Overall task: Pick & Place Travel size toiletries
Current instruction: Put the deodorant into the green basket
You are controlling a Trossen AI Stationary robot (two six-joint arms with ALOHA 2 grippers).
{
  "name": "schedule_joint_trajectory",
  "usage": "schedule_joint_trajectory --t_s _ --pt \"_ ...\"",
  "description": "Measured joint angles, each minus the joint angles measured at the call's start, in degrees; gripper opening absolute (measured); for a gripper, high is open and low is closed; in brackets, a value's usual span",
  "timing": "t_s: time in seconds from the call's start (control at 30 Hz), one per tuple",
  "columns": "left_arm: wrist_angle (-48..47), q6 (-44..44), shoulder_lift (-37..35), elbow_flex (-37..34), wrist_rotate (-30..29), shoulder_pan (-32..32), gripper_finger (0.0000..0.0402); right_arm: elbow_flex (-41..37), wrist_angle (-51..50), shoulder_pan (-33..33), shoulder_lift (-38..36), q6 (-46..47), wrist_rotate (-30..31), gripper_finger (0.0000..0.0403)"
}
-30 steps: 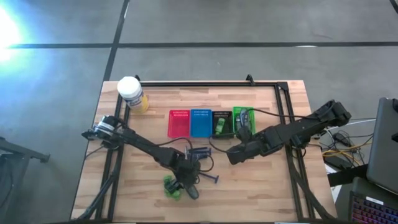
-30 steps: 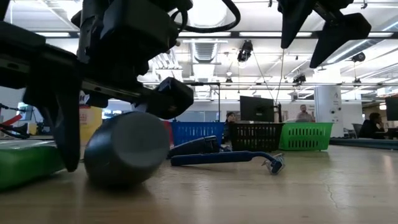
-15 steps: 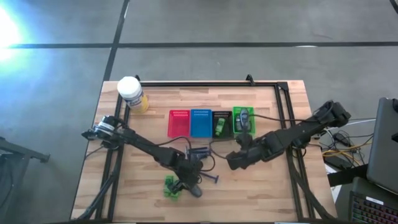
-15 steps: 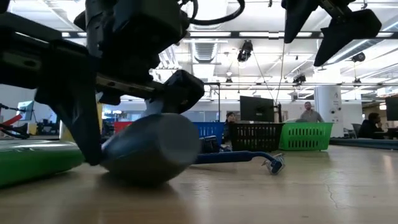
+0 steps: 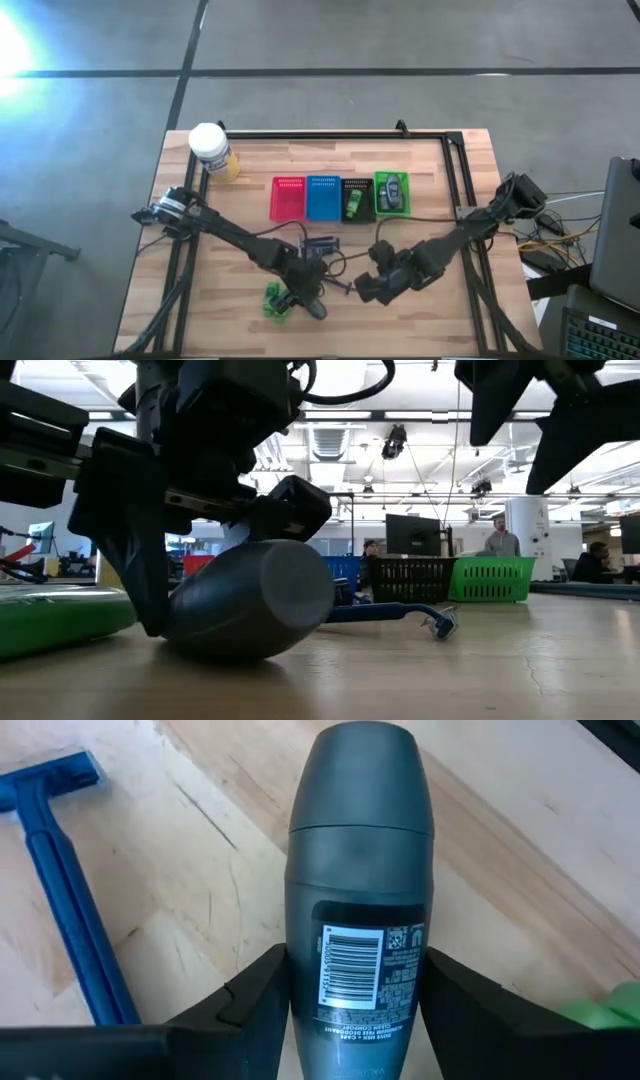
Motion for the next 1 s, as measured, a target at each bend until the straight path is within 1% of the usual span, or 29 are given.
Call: schedule_joint_trajectory --t_s 0.2,0.37,0.5,0.67,0.8,0.9,1.0 --pt "0.3 0.6 -0.2 0.0 -1.0 -0.4 0.0194 1.6 0.1 3.2 0.8 4.3 0.0 0.0322" --pt "-0.7 -0.3 -1.8 -0.2 -5.2 -0.4 0.0194 2.5 0.1 6.6 0.5 9.5 0.1 0.0336" --pt "-1.2 -2.0 -2.9 -0.2 -6.8 -0.3 0.0194 1.9 1.5 8.9 0.4 14.8 0.1 0.0346" --pt "-1.2 -3.7 -4.0 -0.2 -8.8 -0.4 0.0193 -1.2 10.4 9.7 0.4 17.2 -0.1 0.0353" --pt "-0.3 -3.7 -5.2 -0.2 -10.3 -0.3 0.0193 -6.6 23.2 9.3 0.4 16.9 0.1 0.0352" --pt "-0.5 -4.0 -5.2 -0.1 -10.7 -0.3 0.0193 -11.4 31.4 9.2 0.4 18.6 2.2 0.0344" --pt "-0.4 -4.4 -5.2 0.3 -11.1 -0.3 0.0193 -15.0 36.7 9.2 0.5 20.5 4.2 0.0336"
